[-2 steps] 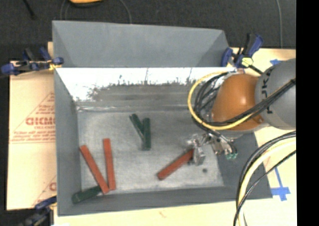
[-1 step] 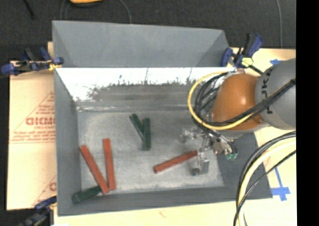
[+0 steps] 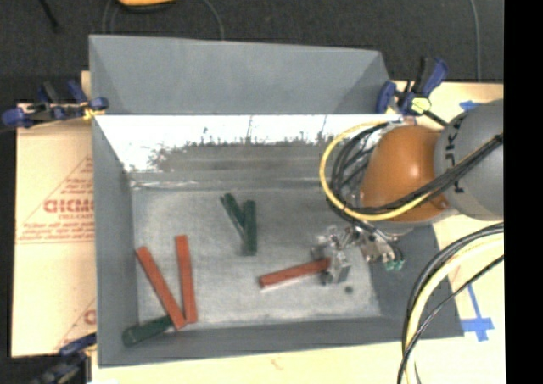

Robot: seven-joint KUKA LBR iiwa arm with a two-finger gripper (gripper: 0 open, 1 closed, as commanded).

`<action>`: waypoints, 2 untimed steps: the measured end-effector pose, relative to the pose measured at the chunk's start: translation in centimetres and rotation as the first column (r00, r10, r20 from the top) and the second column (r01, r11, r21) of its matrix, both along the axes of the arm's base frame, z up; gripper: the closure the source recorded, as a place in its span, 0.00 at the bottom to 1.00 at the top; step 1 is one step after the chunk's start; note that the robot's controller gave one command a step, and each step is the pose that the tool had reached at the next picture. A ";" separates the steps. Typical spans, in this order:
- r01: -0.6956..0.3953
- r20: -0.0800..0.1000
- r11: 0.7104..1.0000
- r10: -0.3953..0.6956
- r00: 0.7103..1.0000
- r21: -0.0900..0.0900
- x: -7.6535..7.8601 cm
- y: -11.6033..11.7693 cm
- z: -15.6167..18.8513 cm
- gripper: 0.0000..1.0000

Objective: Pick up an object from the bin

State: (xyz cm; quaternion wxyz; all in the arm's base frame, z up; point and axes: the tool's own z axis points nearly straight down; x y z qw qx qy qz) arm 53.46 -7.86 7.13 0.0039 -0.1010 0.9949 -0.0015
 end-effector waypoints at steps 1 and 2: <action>0.000 0.000 1.000 0.000 1.000 0.000 0.0 0.0 0.0 1.00; -0.061 -0.002 0.998 0.061 0.998 0.002 1.0 -0.9 0.0 1.00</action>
Offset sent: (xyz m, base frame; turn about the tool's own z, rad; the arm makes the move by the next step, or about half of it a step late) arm 0.0182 -0.0210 -0.0013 -0.1179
